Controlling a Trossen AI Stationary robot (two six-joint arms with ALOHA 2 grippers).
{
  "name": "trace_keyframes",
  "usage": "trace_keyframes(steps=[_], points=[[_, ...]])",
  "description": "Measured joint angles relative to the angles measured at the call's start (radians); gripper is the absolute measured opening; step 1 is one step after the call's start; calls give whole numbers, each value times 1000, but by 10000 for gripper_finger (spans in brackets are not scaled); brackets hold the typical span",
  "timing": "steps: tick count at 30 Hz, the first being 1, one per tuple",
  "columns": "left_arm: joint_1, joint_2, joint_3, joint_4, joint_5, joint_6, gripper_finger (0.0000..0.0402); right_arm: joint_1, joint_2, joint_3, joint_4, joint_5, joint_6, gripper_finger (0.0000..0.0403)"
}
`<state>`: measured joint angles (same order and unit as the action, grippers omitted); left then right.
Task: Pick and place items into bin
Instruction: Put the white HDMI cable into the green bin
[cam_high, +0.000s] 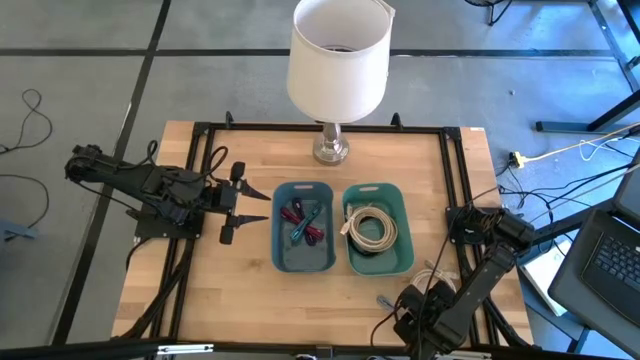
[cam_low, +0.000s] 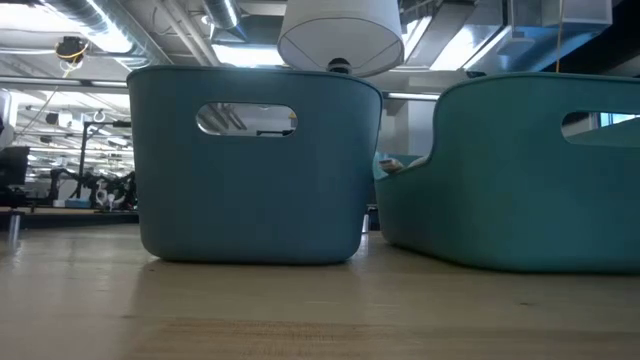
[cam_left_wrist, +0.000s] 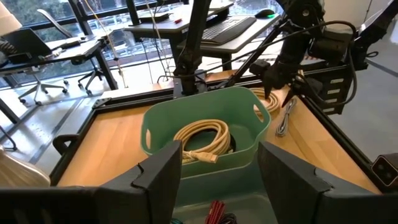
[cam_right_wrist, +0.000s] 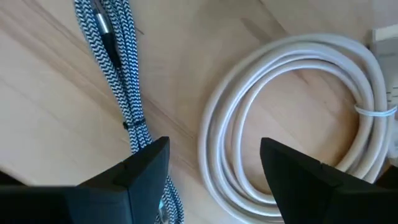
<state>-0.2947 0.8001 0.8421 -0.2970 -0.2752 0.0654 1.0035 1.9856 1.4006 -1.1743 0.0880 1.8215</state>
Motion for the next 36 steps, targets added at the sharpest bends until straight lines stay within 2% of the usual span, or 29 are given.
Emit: trace_keyframes(steps=[13, 15, 18, 23, 30, 36], points=[[0, 0, 0, 0, 1, 0, 205, 0, 2, -130, 141, -6, 31, 247], [0, 0, 0, 0, 1, 0, 205, 0, 1, -135, 148, -6, 31, 231], [0, 0, 0, 0, 1, 0, 205, 0, 1, -139, 153, -5, 34, 181], [0, 0, 0, 0, 1, 0, 205, 0, 3, -142, 130, -6, 48, 43], [0, 0, 0, -4, 1, 0, 205, -1, 11, -117, 23, -30, 129, 15], [0, 0, 0, -14, 0, -6, 205, 0, 12, 51, -121, -42, 136, 15]])
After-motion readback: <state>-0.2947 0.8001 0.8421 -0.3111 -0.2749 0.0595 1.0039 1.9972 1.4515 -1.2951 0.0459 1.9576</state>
